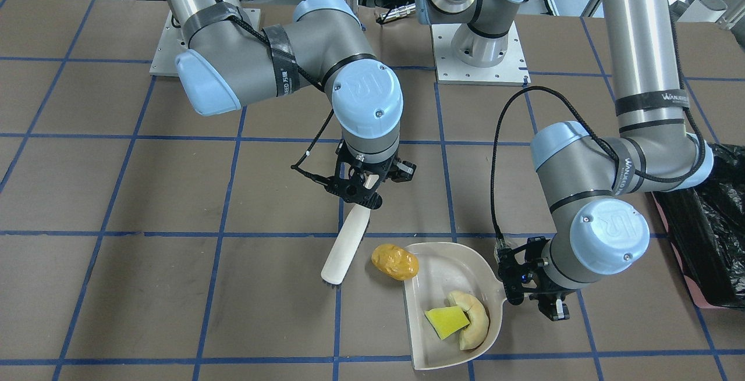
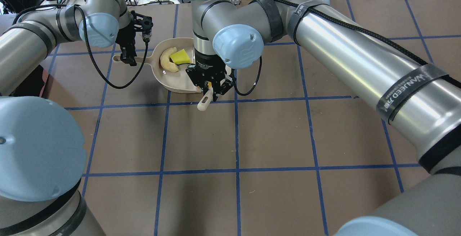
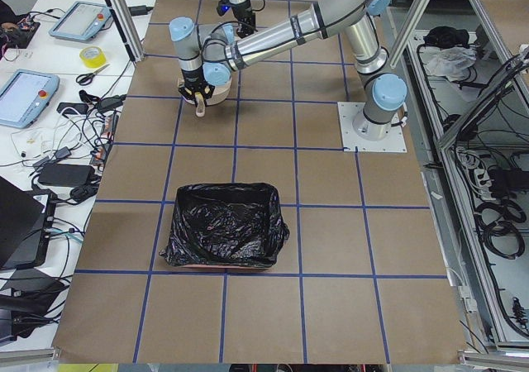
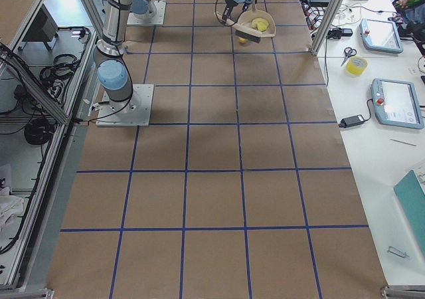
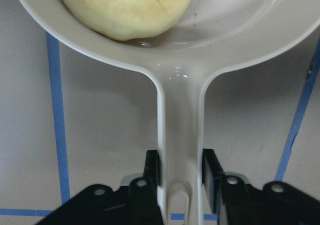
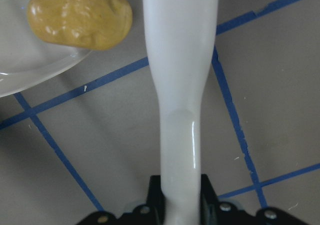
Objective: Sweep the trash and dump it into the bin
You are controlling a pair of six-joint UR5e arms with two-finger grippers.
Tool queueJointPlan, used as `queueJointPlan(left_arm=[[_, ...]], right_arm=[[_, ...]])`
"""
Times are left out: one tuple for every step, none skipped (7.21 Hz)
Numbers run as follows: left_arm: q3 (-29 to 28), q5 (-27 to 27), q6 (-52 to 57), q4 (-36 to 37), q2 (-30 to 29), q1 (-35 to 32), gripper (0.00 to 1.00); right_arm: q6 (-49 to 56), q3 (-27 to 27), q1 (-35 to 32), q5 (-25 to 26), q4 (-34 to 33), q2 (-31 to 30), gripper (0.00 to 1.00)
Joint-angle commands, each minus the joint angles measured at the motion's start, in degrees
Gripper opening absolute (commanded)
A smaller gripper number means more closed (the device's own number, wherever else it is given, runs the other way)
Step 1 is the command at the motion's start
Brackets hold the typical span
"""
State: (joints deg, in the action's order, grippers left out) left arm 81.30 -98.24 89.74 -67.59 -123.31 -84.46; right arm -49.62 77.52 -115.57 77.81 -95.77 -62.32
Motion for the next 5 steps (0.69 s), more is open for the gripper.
queueJointPlan(left_arm=[[0.0, 0.1, 0.0, 0.0, 0.0, 0.0, 0.15], [0.1, 0.1, 0.0, 0.0, 0.0, 0.0, 0.15], [0.1, 0.1, -0.1, 0.0, 0.0, 0.0, 0.15], [0.0, 0.1, -0.1, 0.0, -0.1, 0.0, 0.15], [0.0, 0.1, -0.1, 0.0, -0.1, 0.0, 0.15]], right_arm=[[-6.8, 2.0, -2.5, -2.3, -0.5, 0.0, 0.0], [-6.7, 4.0, -3.2, -2.6, -1.7, 0.7, 0.0], [-7.0, 5.3, -3.5, -2.5, -4.1, 1.1, 0.0], [-6.3, 5.6, -4.2, -2.4, -4.3, 1.1, 0.0], [-4.6, 5.7, -4.4, -1.7, -5.4, 1.5, 0.0]])
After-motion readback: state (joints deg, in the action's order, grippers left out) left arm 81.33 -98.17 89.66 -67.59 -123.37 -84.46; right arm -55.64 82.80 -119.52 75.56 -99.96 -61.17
